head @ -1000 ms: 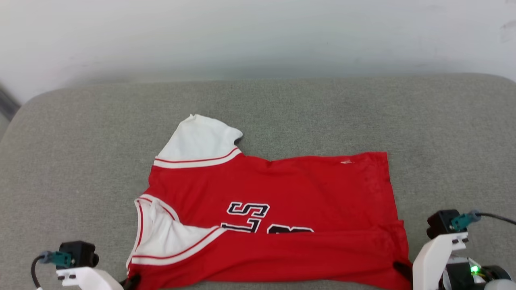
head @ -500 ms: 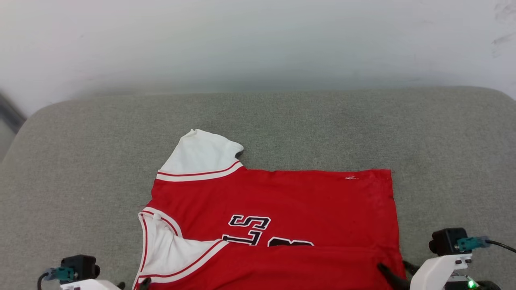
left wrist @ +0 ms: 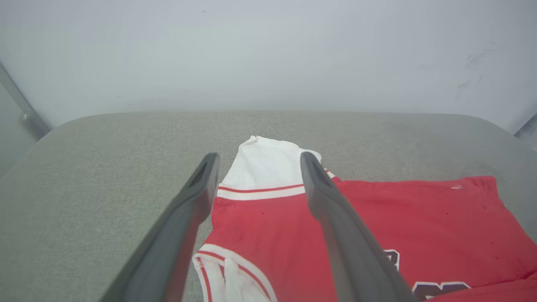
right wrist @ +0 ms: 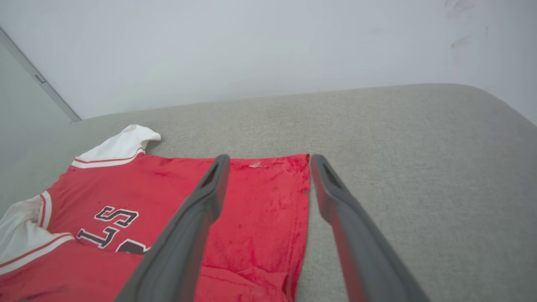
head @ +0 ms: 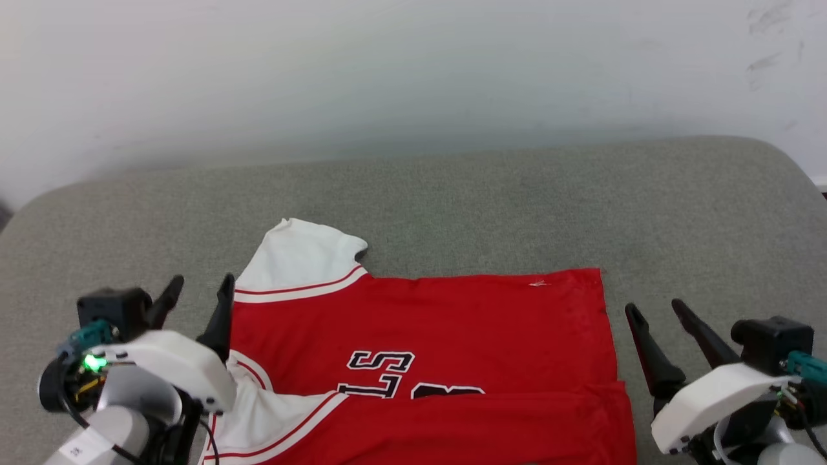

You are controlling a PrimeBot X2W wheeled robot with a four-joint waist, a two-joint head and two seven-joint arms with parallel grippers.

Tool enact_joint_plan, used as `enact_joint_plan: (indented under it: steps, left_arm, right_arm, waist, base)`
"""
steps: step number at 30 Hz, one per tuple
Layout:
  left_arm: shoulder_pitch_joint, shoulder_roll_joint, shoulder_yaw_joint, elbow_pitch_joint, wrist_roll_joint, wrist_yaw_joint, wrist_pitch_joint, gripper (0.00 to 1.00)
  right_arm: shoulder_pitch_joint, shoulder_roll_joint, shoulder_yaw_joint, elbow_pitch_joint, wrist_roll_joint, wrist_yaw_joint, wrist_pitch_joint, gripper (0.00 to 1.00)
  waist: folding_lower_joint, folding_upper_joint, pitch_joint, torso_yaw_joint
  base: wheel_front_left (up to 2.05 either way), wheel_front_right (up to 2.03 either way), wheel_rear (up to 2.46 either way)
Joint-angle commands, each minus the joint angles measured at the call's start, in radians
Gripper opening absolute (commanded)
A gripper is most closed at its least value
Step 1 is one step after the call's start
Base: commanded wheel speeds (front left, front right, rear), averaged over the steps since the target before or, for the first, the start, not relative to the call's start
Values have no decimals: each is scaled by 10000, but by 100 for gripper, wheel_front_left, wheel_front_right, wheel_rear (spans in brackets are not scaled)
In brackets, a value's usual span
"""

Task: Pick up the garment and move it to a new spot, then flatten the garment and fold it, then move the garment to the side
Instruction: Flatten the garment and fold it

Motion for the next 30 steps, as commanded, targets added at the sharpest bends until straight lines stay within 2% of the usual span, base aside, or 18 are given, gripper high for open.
enact_joint_plan:
  steps: [1, 5, 11, 15, 23, 30]
  left_arm:
    - [-487, -55, 73, 39, 163, 54, -132, 100]
    - [-1656, -192, 253, 471, 256, -80, -127, 100]
    - [-3650, 42, 407, 1772, 35, -785, 694, 100]
    - [-5027, 340, 368, 2721, -288, -1176, 2070, 100]
    - [-7093, 1078, -480, 4500, -680, -2172, 5906, 100]
    - [-7882, 1293, -797, 5414, -1123, -2654, 7880, 100]
  right_arm:
    - [-344, 112, -42, -181, -120, -4, -133, 100]
    - [-945, 287, 11, -578, -402, -4, -266, 100]
    - [-1808, 485, 169, -887, -590, -4, -368, 100]
    - [-2176, 592, 282, -985, -622, -4, -498, 100]
    - [-2541, 760, 451, -681, -537, -4, -843, 100]
    - [-2730, 889, 634, -309, -318, -4, -1173, 100]
  waist:
    - [0, 0, 416, -196]
    - [0, 0, 1315, -490]
    - [0, 0, 2484, -982]
    - [0, 0, 3068, -1245]
    - [0, 0, 3882, -1859]
    - [0, 0, 4545, -2313]
  base:
    - [0, 0, 0]
    - [0, 0, 0]
    - [0, 0, 0]
    - [0, 0, 0]
    - [0, 0, 0]
    - [0, 0, 0]
